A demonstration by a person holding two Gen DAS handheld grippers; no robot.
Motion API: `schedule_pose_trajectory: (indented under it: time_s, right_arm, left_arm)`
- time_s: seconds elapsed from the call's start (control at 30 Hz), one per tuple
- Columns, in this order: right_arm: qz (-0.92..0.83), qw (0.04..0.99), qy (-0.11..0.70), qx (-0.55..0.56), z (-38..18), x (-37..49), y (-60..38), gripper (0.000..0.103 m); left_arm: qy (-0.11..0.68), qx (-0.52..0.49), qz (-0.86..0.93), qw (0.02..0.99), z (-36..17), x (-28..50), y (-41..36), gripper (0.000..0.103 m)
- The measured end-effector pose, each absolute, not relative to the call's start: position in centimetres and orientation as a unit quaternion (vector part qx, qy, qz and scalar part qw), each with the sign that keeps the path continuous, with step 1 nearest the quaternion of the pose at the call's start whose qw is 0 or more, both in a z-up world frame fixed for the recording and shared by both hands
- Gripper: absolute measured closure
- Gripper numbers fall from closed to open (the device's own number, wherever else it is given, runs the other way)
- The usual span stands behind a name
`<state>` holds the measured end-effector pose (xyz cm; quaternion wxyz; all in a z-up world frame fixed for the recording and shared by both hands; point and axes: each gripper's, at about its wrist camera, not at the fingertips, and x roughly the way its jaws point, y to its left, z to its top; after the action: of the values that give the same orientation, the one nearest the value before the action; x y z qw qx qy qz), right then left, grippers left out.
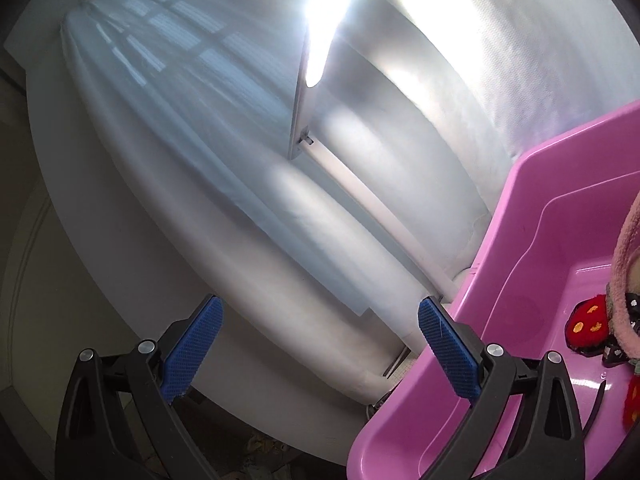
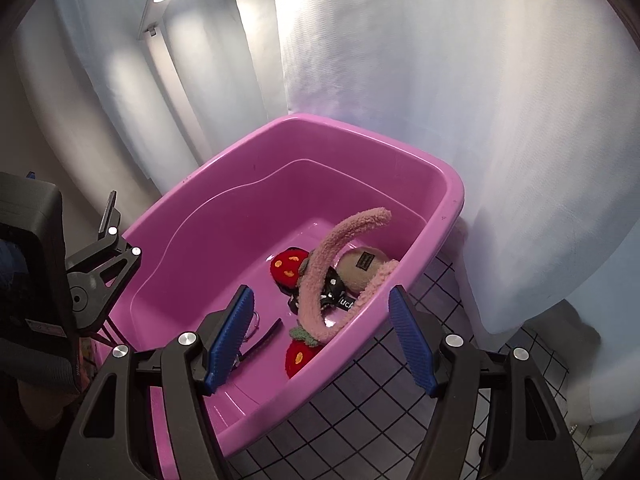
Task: Organize jewelry
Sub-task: 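Move both tools back over the table toward the pearl hair claw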
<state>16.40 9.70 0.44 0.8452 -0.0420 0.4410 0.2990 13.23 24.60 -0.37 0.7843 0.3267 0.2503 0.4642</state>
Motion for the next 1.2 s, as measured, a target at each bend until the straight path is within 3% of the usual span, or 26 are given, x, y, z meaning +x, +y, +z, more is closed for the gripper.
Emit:
schedule_pose_trajectory:
  time_s: [0.07, 0.13, 0.23, 0.3, 0.47, 0.6, 0.87, 1.2]
  right_arm:
    - [0.300, 0.847, 0.437, -0.036, 0.7, 15.9, 9.1, 0.036]
    - [0.300, 0.850, 0.433, -0.030, 1.1, 15.2, 8.3, 0.036]
    - [0.300, 0.853, 0.427, -0.018, 1.6, 14.3, 7.1, 0.036]
    - [0.298, 0.855, 0.424, -0.011, 1.7, 13.7, 6.1, 0.036]
    - [0.291, 0.862, 0.416, 0.010, 1.7, 11.7, 3.6, 0.036]
    - [0.287, 0.864, 0.412, 0.033, 1.8, 10.0, 1.3, 0.036]
    - [0.269, 0.883, 0.377, 0.075, 2.0, 5.9, -5.3, 0.036]
    - [0.181, 0.904, 0.368, 0.123, -0.4, 0.8, -18.3, 0.034]
  left_arm:
    - [0.226, 0.360, 0.460, 0.780, -0.4, 13.1, 23.8, 0.004]
    - [0.270, 0.302, 0.457, 0.792, 0.4, 13.5, 25.4, 0.004]
    - [0.243, 0.331, 0.446, 0.795, 0.8, 13.0, 23.9, 0.005]
    - [0.310, 0.255, 0.416, 0.816, 1.3, 13.5, 25.5, 0.004]
    - [0.354, 0.178, 0.361, 0.844, 2.1, 12.8, 25.9, 0.004]
    - [0.399, 0.048, 0.275, 0.873, 3.1, 12.1, 26.7, 0.004]
    - [0.401, -0.170, 0.096, 0.895, 3.4, 8.7, 23.0, 0.004]
    - [0.383, -0.132, -0.008, 0.914, 2.9, 4.4, 10.4, 0.004]
